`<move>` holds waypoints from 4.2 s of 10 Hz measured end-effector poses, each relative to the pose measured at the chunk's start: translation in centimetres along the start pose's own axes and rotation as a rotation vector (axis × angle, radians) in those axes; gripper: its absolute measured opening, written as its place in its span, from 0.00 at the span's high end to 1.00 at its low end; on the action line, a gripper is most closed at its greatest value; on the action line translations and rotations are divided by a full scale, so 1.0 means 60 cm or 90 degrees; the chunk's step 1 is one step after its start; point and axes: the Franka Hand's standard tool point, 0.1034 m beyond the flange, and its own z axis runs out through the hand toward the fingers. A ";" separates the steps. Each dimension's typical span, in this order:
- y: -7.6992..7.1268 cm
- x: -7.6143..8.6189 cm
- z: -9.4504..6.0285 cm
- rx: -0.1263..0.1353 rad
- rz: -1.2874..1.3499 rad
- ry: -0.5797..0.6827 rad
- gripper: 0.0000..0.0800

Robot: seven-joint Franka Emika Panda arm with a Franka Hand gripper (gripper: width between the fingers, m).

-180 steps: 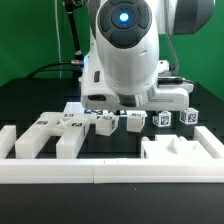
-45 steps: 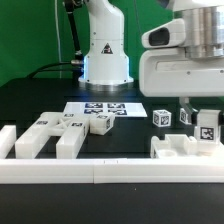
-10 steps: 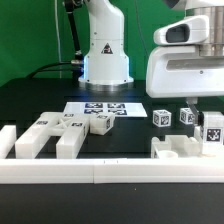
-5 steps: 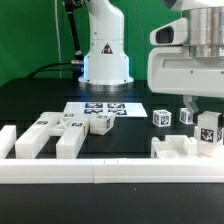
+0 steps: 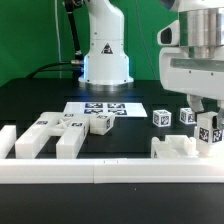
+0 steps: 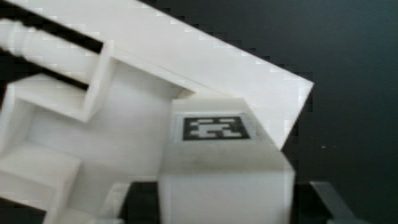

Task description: Assemble chair

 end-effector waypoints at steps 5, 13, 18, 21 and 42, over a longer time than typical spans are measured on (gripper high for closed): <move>0.000 -0.001 0.001 0.000 0.051 0.000 0.52; -0.001 -0.012 0.002 -0.003 -0.426 0.000 0.19; 0.003 -0.006 0.003 -0.027 -0.771 0.003 0.19; 0.002 0.000 0.000 -0.036 -0.893 0.009 0.19; 0.001 -0.009 0.005 0.000 -0.037 0.012 0.64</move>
Offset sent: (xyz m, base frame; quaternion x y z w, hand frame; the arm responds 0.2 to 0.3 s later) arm 0.0000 0.0000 0.0000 0.0000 0.0000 0.0650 0.9979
